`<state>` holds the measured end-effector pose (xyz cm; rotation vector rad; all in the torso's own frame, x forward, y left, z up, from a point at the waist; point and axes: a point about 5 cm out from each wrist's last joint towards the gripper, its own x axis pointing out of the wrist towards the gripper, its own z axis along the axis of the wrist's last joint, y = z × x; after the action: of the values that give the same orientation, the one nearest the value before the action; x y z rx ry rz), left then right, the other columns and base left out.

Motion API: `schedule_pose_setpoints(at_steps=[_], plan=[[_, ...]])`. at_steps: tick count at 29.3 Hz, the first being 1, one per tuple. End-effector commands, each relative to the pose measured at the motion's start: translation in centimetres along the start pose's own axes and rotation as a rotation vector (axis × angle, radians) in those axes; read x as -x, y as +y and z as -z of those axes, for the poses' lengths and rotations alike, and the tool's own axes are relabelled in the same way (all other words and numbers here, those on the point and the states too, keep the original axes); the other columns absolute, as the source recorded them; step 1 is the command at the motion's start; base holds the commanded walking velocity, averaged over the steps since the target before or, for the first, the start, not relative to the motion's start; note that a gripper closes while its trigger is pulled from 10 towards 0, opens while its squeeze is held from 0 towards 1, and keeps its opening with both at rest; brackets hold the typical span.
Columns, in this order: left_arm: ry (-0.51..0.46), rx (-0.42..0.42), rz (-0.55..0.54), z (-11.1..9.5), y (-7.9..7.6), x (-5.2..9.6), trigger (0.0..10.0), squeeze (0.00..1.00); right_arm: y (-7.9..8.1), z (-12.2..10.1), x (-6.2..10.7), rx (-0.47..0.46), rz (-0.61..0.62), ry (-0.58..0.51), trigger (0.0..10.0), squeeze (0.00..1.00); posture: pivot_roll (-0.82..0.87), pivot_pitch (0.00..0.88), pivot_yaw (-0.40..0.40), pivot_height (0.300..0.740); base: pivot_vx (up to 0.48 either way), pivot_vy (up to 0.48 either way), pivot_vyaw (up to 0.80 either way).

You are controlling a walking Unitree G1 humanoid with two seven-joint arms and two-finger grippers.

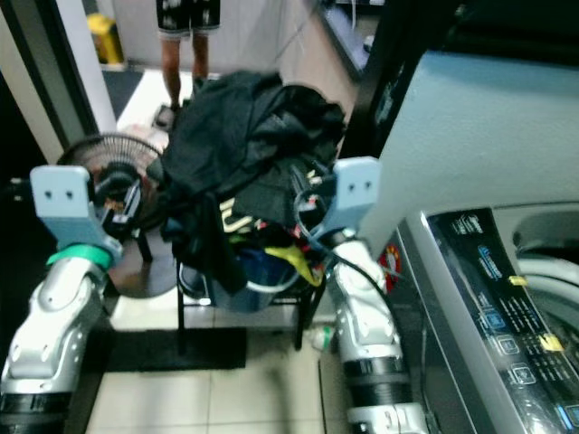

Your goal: Clothes washing

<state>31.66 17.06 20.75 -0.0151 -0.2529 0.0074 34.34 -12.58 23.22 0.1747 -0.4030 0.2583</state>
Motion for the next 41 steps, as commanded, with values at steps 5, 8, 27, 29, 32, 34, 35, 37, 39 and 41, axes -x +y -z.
schedule_pose_setpoints(at_steps=[5,8,27,29,32,34,35,37,39,41], plan=[[-0.048,0.020,0.054,-1.5,-0.8,-0.9,10.0,0.00,-0.2,-5.2,-2.2,-0.011,-0.082,-0.158,10.0,0.00,0.04,0.000,-0.011,0.740,0.364,0.000,0.00],[-0.055,0.026,0.064,-1.7,-1.0,-0.8,10.0,0.00,0.0,-4.5,-2.2,0.018,-0.115,-0.123,10.0,0.00,0.04,0.000,-0.015,0.740,0.217,0.000,0.00],[-0.079,0.060,0.219,-2.4,-1.9,0.6,10.0,0.00,-0.2,-2.3,-1.7,0.019,-0.227,0.021,10.0,1.00,0.04,0.016,-0.012,0.740,0.000,0.000,0.00],[-0.078,0.064,0.233,-2.4,-2.1,0.7,10.0,0.00,-0.4,-2.3,-1.6,0.025,-0.228,0.025,10.0,1.00,0.04,0.016,-0.012,0.740,0.000,0.000,0.00],[-0.080,0.089,0.265,-2.4,-2.6,0.8,10.0,0.00,-0.4,-2.1,-1.5,0.040,-0.240,0.032,10.0,1.00,0.04,0.018,-0.006,0.740,0.000,0.000,0.00],[-0.082,0.105,0.272,-2.5,-2.7,0.8,10.0,0.00,-0.3,-2.0,-1.5,0.043,-0.242,0.029,10.0,1.00,0.04,0.018,-0.006,0.740,0.000,0.000,0.00],[-0.084,0.113,0.280,-2.5,-2.8,0.9,10.0,0.00,-0.2,-2.0,-1.5,0.043,-0.244,0.028,10.0,1.00,0.04,0.018,-0.006,0.740,0.000,0.000,0.00],[-0.087,0.120,0.297,-2.6,-3.0,1.0,10.0,0.00,0.0,-1.9,-1.6,0.045,-0.248,0.031,10.0,1.00,0.04,0.025,-0.008,0.740,0.000,0.000,0.00],[-0.087,0.119,0.304,-2.7,-3.1,1.1,10.0,0.00,0.1,-1.7,-1.7,0.046,-0.249,0.035,10.0,1.00,0.04,0.025,-0.008,0.740,0.000,0.000,0.00],[-0.087,0.117,0.308,-2.7,-3.1,1.1,10.0,0.00,0.1,-1.6,-1.8,0.046,-0.248,0.038,10.0,1.00,0.04,0.032,-0.008,0.740,0.000,0.000,0.00]])
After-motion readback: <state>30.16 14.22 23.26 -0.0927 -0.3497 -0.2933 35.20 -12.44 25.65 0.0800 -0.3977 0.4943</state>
